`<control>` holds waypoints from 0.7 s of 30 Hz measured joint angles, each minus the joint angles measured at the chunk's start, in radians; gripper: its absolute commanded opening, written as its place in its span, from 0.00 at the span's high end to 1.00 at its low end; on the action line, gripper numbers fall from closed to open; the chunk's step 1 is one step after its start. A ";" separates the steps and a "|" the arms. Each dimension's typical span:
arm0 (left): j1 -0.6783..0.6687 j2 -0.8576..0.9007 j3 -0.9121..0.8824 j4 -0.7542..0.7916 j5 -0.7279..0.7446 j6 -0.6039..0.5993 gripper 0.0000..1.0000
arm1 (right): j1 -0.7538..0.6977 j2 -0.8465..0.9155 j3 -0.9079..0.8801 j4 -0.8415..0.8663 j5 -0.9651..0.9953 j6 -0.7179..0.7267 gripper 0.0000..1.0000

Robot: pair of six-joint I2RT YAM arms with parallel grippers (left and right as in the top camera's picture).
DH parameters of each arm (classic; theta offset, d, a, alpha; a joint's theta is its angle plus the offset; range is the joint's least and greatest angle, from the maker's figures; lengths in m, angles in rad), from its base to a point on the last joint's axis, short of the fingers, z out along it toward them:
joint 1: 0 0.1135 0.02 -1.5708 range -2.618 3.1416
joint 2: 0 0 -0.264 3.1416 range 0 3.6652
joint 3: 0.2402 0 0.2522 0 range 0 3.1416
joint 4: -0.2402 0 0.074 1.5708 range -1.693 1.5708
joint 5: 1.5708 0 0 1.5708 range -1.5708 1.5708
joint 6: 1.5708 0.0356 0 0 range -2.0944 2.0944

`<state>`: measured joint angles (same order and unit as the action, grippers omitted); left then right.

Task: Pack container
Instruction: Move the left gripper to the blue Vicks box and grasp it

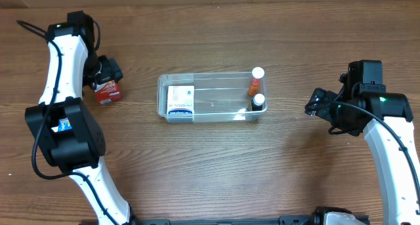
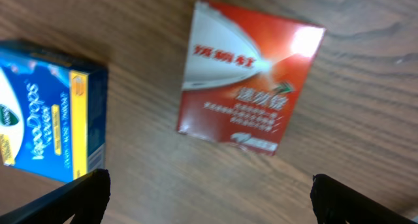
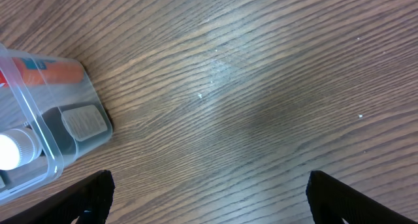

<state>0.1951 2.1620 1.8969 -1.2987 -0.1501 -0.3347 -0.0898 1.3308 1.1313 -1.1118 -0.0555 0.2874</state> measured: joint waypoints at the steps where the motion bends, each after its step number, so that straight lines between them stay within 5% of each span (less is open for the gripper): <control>1: 0.004 -0.002 0.000 -0.014 -0.001 0.000 0.00 | 0.000 0.000 0.000 0.000 0.000 0.000 0.03; 7: 0.006 -0.085 -0.014 -0.163 -0.019 -0.002 0.00 | 0.000 0.000 0.000 0.000 0.000 0.000 0.03; 11: 0.006 -0.336 -0.071 -0.200 -0.025 -0.003 0.00 | 0.000 0.000 0.000 -0.001 0.000 0.000 0.03; 17: 0.023 -0.729 -0.266 -0.121 -0.030 -0.002 0.00 | 0.000 0.000 0.000 0.000 -0.001 0.000 0.03; 21: 0.126 -0.782 -0.434 -0.031 -0.002 0.037 0.00 | 0.000 0.000 0.000 0.000 0.000 0.000 0.03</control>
<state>0.3210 1.3800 1.4628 -1.3293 -0.1516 -0.2974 -0.0898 1.3308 1.1309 -1.1114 -0.0559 0.2874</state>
